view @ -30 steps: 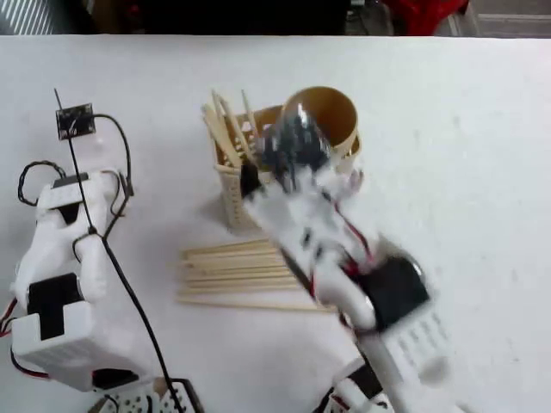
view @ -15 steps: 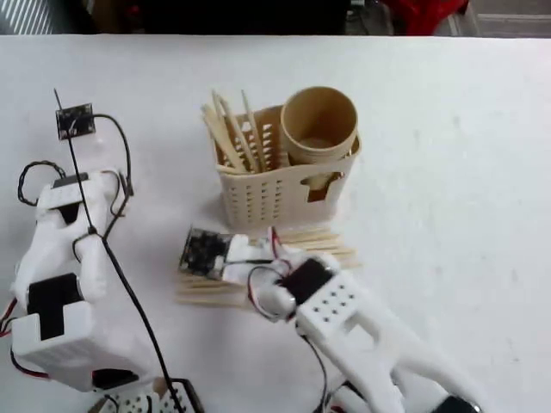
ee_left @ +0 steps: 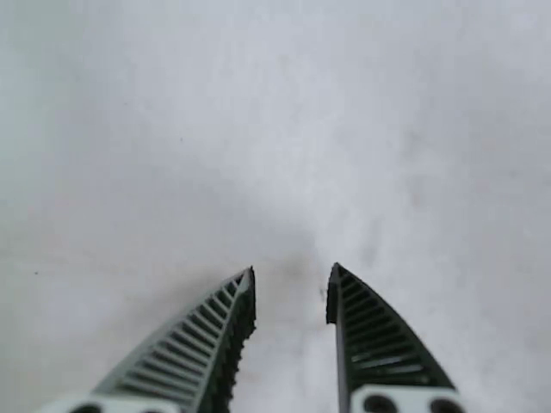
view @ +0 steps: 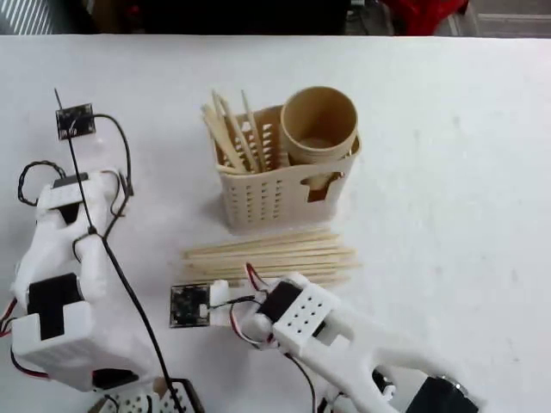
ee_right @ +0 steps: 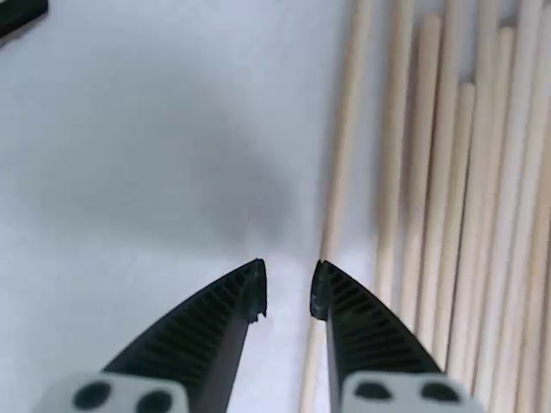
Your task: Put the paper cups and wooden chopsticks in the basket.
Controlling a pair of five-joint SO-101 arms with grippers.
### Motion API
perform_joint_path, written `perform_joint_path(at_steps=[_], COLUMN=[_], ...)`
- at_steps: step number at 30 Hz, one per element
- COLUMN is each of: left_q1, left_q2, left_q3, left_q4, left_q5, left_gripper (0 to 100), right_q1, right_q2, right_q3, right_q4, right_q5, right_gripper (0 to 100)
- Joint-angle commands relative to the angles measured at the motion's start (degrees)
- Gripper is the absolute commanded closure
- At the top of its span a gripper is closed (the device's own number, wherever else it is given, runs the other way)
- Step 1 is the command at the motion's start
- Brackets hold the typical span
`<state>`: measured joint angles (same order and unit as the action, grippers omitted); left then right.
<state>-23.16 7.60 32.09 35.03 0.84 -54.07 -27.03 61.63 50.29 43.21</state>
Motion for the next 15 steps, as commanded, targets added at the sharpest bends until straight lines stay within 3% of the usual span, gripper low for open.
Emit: perform_joint_path(at_steps=[1, 15], left_q1=[0.75, 0.75], left_q2=[-0.22, -0.22], left_q3=[-1.23, -1.23], left_q4=[-0.97, -0.79], left_q5=[-0.62, -0.62], left_gripper=[85, 85], right_q1=[-0.31, 3.74], right_q2=[-0.13, -0.13], right_q3=[-0.18, -0.35], right_q4=[0.48, -2.33], right_q5=[0.88, 1.41], right_gripper=[90.4, 90.3])
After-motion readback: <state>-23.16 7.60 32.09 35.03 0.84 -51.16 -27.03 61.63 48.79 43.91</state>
